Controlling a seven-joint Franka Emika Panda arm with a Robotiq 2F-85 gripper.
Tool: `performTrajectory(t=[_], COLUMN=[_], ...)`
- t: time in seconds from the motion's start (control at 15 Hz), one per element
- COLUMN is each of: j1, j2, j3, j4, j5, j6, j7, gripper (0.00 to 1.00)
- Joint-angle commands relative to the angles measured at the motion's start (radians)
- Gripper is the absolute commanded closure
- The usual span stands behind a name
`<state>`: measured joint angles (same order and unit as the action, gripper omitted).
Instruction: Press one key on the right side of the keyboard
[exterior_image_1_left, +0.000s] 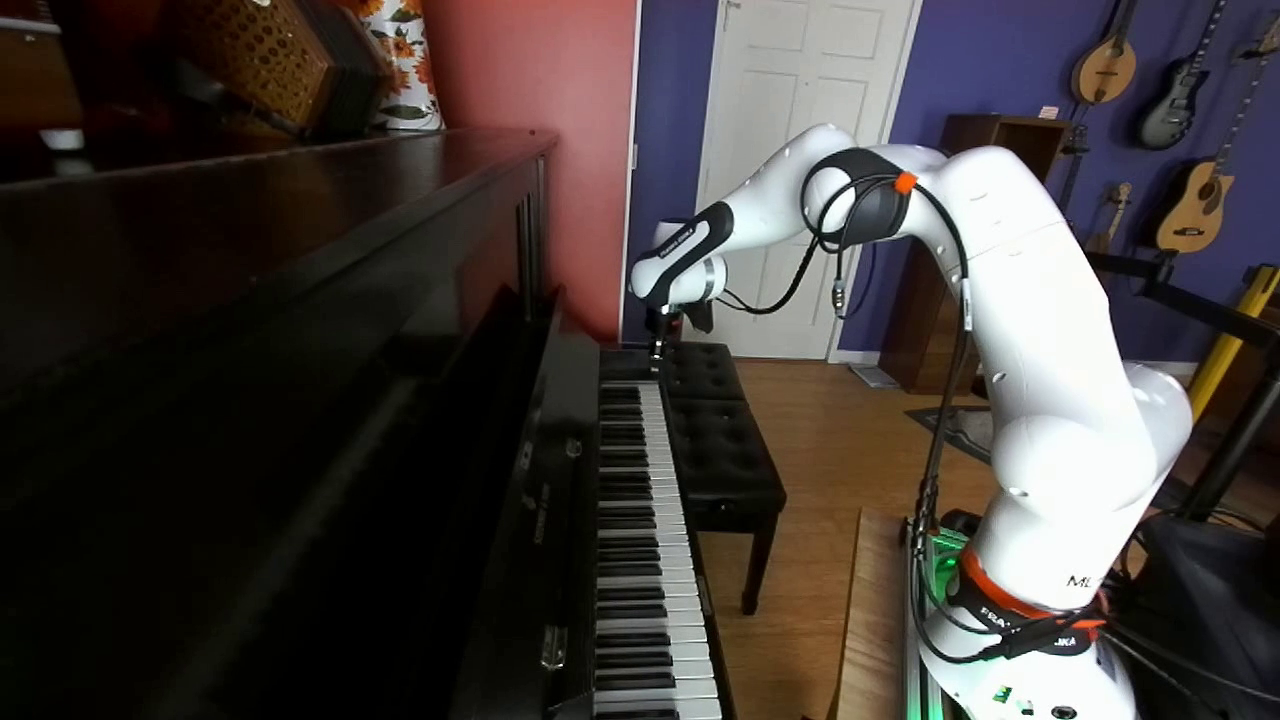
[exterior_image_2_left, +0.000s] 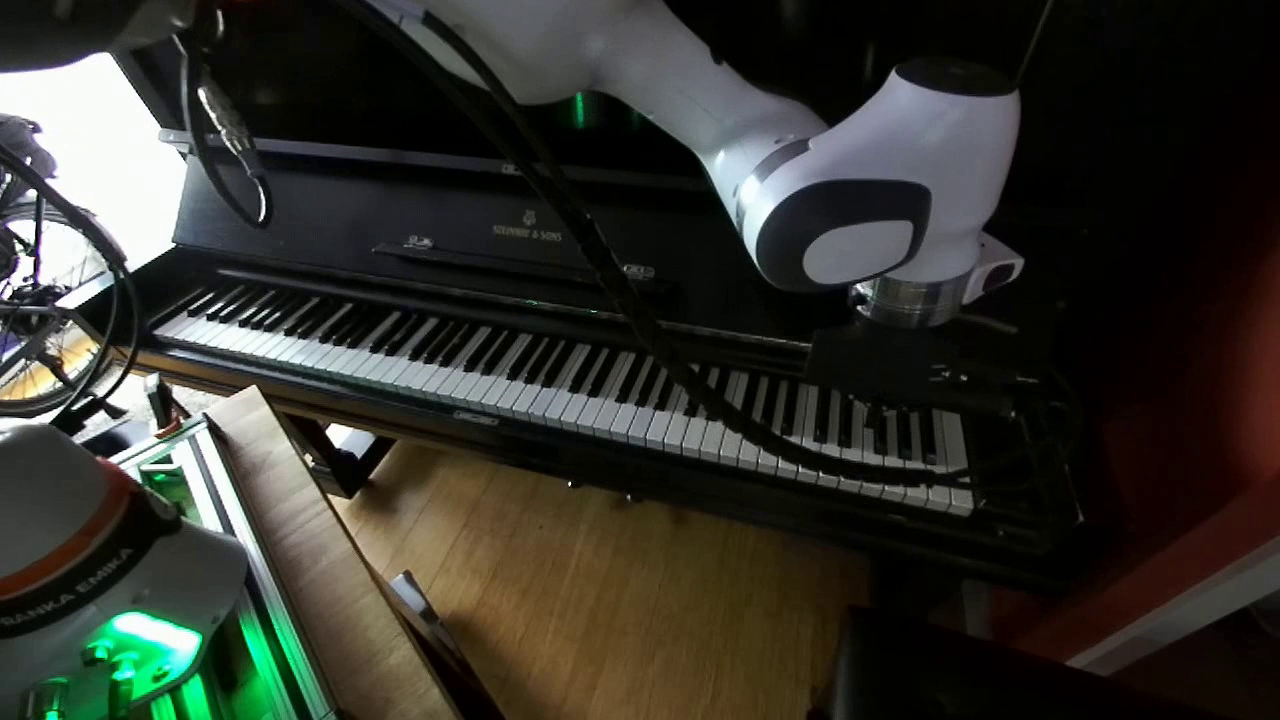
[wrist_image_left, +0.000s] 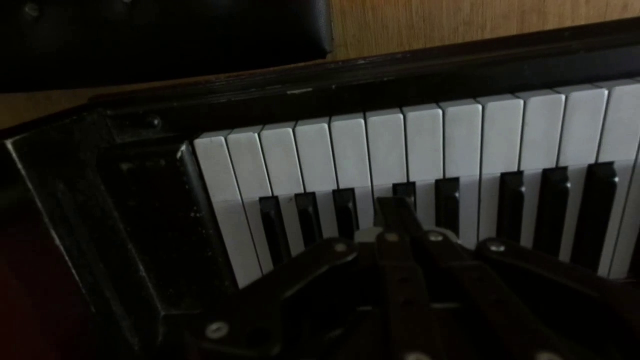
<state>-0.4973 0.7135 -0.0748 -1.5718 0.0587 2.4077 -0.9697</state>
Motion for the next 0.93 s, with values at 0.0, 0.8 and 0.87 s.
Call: performTrajectory(t=[0.0,0.8,0.87], j1=[0.034,0.083,0.082], j2=[-0.094,-0.262,-0.269], j3=[-0.032,-0.078,-0.079], j4=[-0.103,-0.266,-0.273], j5=[-0.034,-0.076,-0.076], j6=[0.013,0.028,0.028], j7=[0.049,0.204,0.207], gripper=[0.67,0.0,0.0])
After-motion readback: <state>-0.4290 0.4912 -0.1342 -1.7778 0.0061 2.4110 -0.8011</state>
